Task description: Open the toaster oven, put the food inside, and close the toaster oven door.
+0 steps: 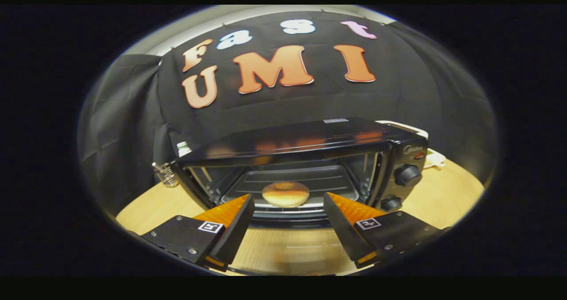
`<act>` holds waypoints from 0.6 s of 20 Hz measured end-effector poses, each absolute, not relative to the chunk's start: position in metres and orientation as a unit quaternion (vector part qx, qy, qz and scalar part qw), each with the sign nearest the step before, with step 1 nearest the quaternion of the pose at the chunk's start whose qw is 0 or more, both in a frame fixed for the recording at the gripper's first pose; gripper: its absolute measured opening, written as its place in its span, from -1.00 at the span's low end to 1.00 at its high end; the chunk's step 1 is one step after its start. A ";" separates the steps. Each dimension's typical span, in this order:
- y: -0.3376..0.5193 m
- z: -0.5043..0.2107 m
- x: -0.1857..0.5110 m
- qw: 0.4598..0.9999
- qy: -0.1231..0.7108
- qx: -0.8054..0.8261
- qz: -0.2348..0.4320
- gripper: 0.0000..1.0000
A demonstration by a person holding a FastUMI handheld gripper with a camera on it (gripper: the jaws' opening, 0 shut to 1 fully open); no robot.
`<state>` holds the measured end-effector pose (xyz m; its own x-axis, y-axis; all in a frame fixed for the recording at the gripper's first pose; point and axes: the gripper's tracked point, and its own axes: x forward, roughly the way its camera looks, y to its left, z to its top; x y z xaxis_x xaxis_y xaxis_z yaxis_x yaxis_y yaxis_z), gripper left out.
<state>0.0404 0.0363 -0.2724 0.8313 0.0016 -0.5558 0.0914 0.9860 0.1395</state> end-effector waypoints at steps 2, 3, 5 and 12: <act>0.039 -0.266 0.018 0.952 0.296 0.082 -0.010 0.86; 0.041 -0.266 0.006 0.949 0.303 0.090 -0.001 0.86; 0.045 -0.267 -0.015 0.943 0.316 0.104 0.011 0.86; 0.043 -0.288 -0.083 0.931 0.358 0.076 0.012 0.86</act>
<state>-0.0835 0.0427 -0.2881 0.7439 0.0767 -0.6639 0.0320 0.9882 0.1499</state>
